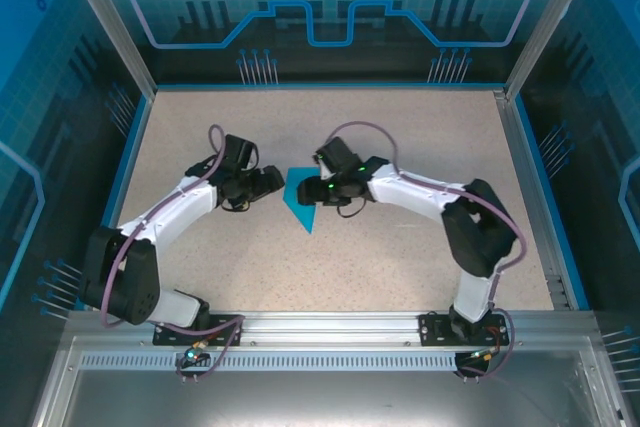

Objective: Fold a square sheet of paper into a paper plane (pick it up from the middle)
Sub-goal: Move the paper to the center of the table, then fold the wing for the fifth time at the center of the table.

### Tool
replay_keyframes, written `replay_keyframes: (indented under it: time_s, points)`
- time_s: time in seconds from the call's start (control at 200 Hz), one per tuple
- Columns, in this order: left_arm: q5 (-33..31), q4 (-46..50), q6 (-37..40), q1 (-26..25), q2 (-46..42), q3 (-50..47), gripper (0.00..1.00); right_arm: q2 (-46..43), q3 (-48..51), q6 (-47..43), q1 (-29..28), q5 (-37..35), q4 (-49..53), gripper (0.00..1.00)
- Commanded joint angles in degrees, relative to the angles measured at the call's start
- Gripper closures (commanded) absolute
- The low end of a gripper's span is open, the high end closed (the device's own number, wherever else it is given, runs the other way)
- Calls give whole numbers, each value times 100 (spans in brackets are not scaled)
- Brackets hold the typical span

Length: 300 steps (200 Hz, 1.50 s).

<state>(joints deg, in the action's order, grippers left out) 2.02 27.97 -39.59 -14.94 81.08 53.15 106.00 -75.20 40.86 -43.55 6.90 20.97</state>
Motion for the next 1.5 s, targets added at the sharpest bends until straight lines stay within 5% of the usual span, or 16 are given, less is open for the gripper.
replay_keyframes:
  time_s: [0.0, 0.475, 0.9, 1.166, 1.496]
  points:
    - [-13, -81, -289, 244, -321, -280, 9, 468, -497, 178, -260, 123, 256, 39]
    - [154, -140, -289, 565, -420, -518, 8, 1398, -1018, -86, -312, 25, 1121, 46]
    - [686, -377, -188, 537, -181, -443, 7, 626, -147, -2808, 458, -249, 2005, 46]
    - [850, -633, -392, 305, -164, -515, 7, -446, 299, -1743, 602, 399, 638, 46]
    - [1366, -1422, -827, -65, 79, -710, 8, 72, 395, -593, 656, 340, 5, 54]
